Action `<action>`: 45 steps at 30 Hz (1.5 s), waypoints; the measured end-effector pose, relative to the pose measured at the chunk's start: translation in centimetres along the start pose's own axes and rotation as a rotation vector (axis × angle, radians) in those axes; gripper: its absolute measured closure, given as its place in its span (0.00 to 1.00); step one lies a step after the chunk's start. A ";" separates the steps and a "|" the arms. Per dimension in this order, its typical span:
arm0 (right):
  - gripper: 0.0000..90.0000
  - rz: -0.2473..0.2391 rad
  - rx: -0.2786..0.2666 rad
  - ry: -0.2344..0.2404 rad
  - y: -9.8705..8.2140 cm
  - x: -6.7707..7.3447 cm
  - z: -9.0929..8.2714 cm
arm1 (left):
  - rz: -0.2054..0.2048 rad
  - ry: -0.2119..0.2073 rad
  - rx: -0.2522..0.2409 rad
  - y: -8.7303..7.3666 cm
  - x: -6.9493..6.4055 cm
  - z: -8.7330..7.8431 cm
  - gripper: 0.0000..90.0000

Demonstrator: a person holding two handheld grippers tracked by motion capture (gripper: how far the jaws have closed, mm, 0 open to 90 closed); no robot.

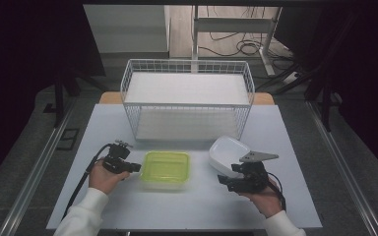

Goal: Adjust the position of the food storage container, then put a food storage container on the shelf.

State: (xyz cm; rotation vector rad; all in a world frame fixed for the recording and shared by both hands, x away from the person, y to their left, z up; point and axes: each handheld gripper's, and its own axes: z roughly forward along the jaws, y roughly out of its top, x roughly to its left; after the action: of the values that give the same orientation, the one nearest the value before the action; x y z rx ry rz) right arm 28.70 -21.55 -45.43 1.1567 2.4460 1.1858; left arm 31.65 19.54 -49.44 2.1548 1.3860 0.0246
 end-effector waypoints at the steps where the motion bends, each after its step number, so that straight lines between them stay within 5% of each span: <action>1: 0.34 0.000 0.001 -0.001 0.0 0.0 0.0 | -0.003 0.001 -0.003 0.0 -0.2 0.0 1.00; 9: 0.33 0.002 -0.015 0.003 0.3 0.1 -0.2 | -0.020 0.033 -0.036 -0.2 0.2 -0.9 0.97; 13: 0.31 -0.008 -0.026 0.012 0.6 0.4 -0.3 | -0.059 0.050 -0.142 -0.7 0.3 -3.2 0.76; 16: 0.28 -0.002 -0.026 0.019 0.7 0.4 -0.3 | -0.055 0.006 -0.150 -0.9 0.0 -4.2 0.54; 20: 0.25 0.018 -0.020 0.020 0.8 0.3 -0.3 | -0.029 -0.007 -0.163 -0.9 -0.7 -4.9 0.39; 26: 0.23 0.041 -0.024 0.026 0.9 0.2 -0.1 | -0.012 -0.024 -0.166 -0.8 -1.6 -5.2 0.34; 45: 0.28 0.123 0.028 0.060 3.0 1.8 1.9 | -0.083 -0.059 -0.136 -0.4 -1.3 -4.7 0.30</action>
State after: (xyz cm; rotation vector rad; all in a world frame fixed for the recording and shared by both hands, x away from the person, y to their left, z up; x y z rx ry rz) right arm 30.07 -18.07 -44.19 1.3147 2.4739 1.2410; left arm 29.27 20.66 -45.35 1.9700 1.3977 0.0225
